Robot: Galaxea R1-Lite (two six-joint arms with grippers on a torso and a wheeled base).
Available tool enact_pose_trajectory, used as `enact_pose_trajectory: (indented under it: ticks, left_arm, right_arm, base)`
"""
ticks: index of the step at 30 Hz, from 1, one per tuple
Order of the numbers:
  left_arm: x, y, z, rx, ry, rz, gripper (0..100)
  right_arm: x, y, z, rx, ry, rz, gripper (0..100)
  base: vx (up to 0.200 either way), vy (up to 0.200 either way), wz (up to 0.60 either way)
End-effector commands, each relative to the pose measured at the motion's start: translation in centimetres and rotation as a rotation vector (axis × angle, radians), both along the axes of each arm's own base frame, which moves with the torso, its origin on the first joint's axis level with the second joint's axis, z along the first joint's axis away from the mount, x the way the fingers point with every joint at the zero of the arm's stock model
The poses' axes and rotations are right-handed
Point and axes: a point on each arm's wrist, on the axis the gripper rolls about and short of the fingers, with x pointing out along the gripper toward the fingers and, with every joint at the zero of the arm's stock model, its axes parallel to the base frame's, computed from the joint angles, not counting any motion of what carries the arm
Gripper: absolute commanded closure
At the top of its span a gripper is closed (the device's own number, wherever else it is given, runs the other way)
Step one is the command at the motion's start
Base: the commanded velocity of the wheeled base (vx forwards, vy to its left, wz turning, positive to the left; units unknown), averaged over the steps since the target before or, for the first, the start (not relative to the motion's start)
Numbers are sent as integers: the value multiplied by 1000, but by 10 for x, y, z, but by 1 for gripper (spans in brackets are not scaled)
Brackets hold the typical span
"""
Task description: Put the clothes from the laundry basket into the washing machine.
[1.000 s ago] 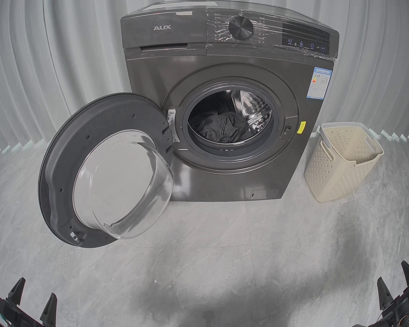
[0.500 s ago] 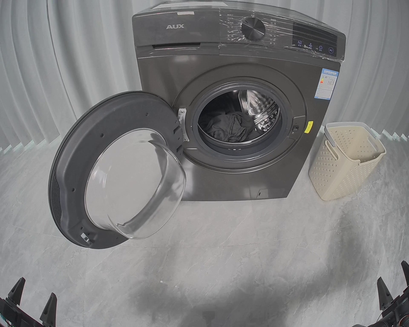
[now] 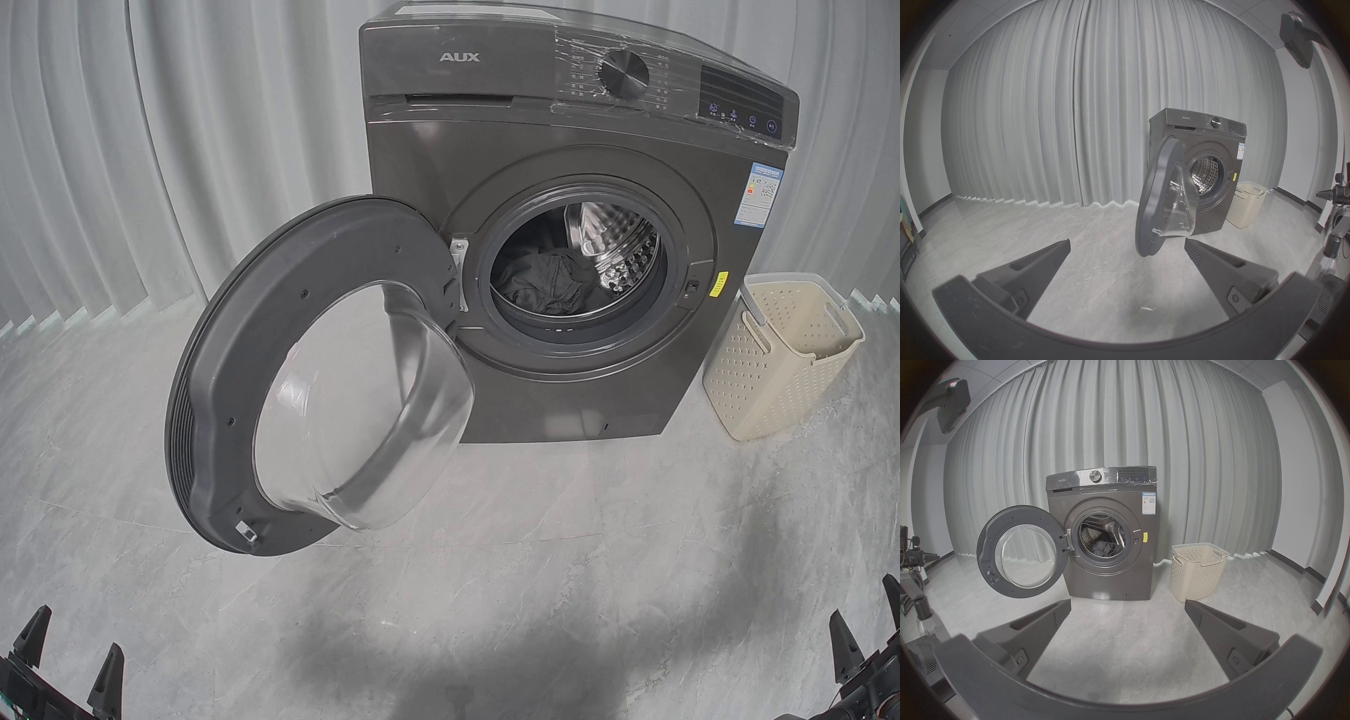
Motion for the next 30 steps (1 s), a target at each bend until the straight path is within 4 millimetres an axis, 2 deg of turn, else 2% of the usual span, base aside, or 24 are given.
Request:
enact_pose_trajectory:
  ticks: [1,11,13,14,16,18,23,25,28,29,30]
  left_arm:
    - [0,0,-4,0,-2,1,0]
    - [0,0,-4,4,-2,4,0]
    - [-5,0,18,-20,-78,6,0]
    - [-10,-1,41,-40,-141,3,0]
    - [-13,-1,77,-65,-196,-5,0]
    - [-9,0,96,-58,-183,-30,0]
    - [34,-3,113,-54,-11,-130,0]
    - [61,-5,120,-57,44,-188,0]
    - [95,-6,123,-57,90,-222,0]
    - [96,-6,123,-57,90,-224,0]
    - [112,-7,123,-56,104,-237,0]
  right_arm:
    - [0,0,-5,-1,1,1,0]
    - [0,0,-5,-1,1,1,0]
    - [0,0,-5,-1,1,1,0]
    - [0,0,-5,-1,1,1,0]
    - [0,0,-5,-1,1,1,0]
    - [0,0,-5,-1,1,1,0]
    - [0,0,-5,-1,1,1,0]
    - [0,0,-5,-1,1,1,0]
    - [0,0,-5,-1,1,1,0]
    - [0,0,-5,-1,1,1,0]
    - [0,0,-5,-1,1,1,0]
  base:
    - [0,0,0]
    - [0,0,0]
    - [0,0,0]
    - [0,0,0]
    - [0,0,0]
    - [0,0,0]
    - [0,0,0]
    - [0,0,0]
    - [0,0,0]
    - [0,0,0]
    - [0,0,0]
